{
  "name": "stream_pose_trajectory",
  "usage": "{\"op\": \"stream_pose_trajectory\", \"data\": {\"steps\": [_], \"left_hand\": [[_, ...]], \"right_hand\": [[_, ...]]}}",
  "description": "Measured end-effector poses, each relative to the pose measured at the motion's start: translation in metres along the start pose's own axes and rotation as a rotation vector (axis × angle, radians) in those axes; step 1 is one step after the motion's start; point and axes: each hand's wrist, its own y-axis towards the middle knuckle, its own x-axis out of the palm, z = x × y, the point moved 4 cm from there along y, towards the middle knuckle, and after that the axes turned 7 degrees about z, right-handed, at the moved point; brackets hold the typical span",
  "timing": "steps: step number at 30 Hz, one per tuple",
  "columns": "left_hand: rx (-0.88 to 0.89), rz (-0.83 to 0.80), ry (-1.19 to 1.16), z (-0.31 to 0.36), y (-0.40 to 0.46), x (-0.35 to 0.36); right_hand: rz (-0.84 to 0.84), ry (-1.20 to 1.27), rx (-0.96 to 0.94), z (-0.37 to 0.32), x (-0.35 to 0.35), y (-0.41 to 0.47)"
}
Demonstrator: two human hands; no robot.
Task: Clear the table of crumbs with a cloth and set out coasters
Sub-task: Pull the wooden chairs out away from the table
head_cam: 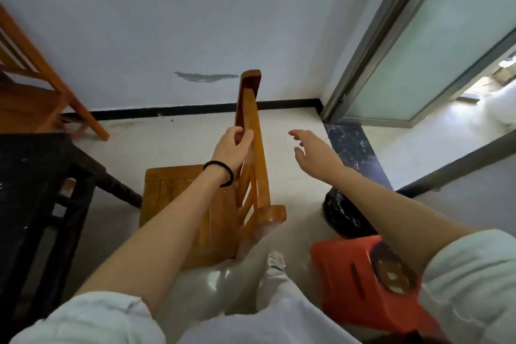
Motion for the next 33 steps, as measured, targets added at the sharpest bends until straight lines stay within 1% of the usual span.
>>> {"op": "stream_pose_trajectory", "data": {"steps": [2,4,5,8,9,11,14,15,17,18,20,21,24,26,30,33], "left_hand": [[-0.083,-0.084,-0.061,0.006,0.01,0.015],[-0.134,-0.161,-0.026,0.007,0.012,0.022],[-0.164,-0.185,0.003,0.006,0.013,0.023],[-0.258,-0.219,0.009,-0.001,0.015,0.024],[-0.295,-0.249,-0.007,-0.003,0.014,0.026],[-0.324,-0.282,0.024,-0.004,0.017,0.026],[-0.349,-0.274,0.077,-0.001,0.019,0.023],[-0.357,-0.286,0.088,0.0,0.018,0.023],[-0.407,-0.325,0.115,-0.001,0.018,0.022],[-0.431,-0.331,0.128,-0.001,0.019,0.021],[-0.501,-0.276,0.07,0.001,0.02,0.025],[-0.536,-0.215,0.057,0.0,0.02,0.029],[-0.595,0.021,0.167,0.0,0.018,0.038],[-0.664,0.131,0.184,0.0,0.01,0.043],[-0.812,0.196,0.198,-0.004,-0.008,0.044],[-0.849,0.219,0.192,-0.001,-0.014,0.044]], "right_hand": [[-0.036,-0.093,-0.152,-0.006,0.001,0.027],[-0.021,-0.166,-0.309,-0.015,0.0,0.048],[0.01,-0.209,-0.419,-0.022,-0.001,0.058],[0.091,-0.462,-0.831,-0.041,0.003,0.085],[0.08,-0.549,-0.949,-0.045,0.006,0.088],[-0.001,-0.684,-1.143,-0.055,0.018,0.094],[-0.13,-0.72,-1.341,-0.075,0.029,0.112],[-0.176,-0.711,-1.378,-0.082,0.028,0.119],[-0.338,-0.713,-1.447,-0.092,0.028,0.131],[-0.392,-0.711,-1.486,-0.095,0.028,0.137],[-0.446,-0.698,-1.611,-0.1,0.031,0.147],[-0.462,-0.667,-1.65,-0.1,0.033,0.151],[-0.427,-0.494,-1.66,-0.091,0.042,0.164],[-0.369,-0.37,-1.678,-0.087,0.046,0.169],[-0.297,-0.206,-1.712,-0.081,0.052,0.168],[-0.268,-0.136,-1.723,-0.077,0.053,0.167]]}}
